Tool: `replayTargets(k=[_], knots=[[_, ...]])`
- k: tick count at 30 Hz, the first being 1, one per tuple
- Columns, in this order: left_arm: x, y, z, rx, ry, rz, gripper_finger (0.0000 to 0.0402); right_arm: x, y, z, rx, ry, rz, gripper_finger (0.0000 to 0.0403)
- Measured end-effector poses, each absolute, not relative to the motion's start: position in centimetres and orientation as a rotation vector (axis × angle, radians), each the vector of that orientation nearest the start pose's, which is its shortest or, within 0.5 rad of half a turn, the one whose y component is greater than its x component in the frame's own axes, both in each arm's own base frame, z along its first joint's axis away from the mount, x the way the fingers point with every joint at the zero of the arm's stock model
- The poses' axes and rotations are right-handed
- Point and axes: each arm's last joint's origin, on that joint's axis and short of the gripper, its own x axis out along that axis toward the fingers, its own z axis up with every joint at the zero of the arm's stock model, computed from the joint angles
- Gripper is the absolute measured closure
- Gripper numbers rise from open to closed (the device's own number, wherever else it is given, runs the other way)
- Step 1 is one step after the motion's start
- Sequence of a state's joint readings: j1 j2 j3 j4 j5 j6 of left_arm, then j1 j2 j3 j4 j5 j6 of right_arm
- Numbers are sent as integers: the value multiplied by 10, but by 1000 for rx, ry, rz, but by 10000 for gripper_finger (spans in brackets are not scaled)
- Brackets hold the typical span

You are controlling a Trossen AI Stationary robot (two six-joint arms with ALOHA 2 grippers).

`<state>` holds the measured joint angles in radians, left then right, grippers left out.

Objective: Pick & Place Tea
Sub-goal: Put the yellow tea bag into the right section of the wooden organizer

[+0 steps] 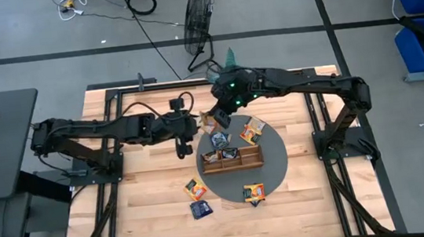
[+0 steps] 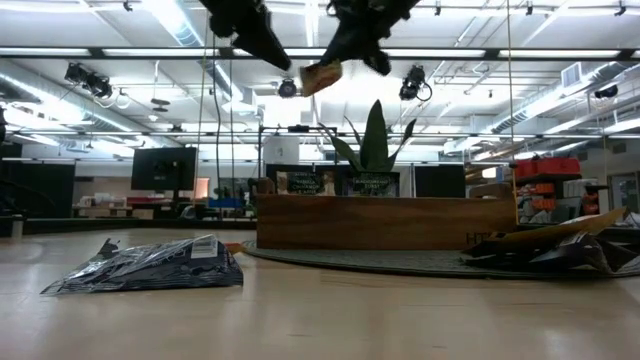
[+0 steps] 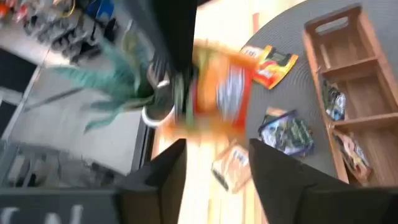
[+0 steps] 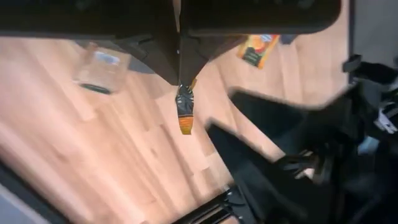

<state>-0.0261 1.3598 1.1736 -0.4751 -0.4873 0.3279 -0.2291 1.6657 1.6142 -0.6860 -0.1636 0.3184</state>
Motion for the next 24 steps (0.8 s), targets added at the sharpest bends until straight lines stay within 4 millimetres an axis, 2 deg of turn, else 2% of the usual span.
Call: replayTargets(k=[4, 6, 8, 11, 14, 17, 24], knots=[[278, 13, 324, 419, 728, 438, 178, 330, -60, 379, 324, 655, -164, 403], [270, 17, 328, 366, 725, 493, 166, 314, -39, 397, 197, 612, -92, 403], [265, 21, 332, 302, 700, 536, 160, 296, -15, 404, 71, 611, 8, 403], [260, 26, 336, 233, 680, 573, 157, 272, 4, 386, 30, 728, -6, 403], [258, 27, 337, 202, 670, 589, 158, 250, 9, 358, 72, 795, -76, 403], [259, 27, 338, 187, 647, 587, 162, 235, 17, 330, 95, 741, -44, 403], [264, 24, 342, 126, 585, 467, 163, 216, 26, 263, 77, 565, 63, 403]])
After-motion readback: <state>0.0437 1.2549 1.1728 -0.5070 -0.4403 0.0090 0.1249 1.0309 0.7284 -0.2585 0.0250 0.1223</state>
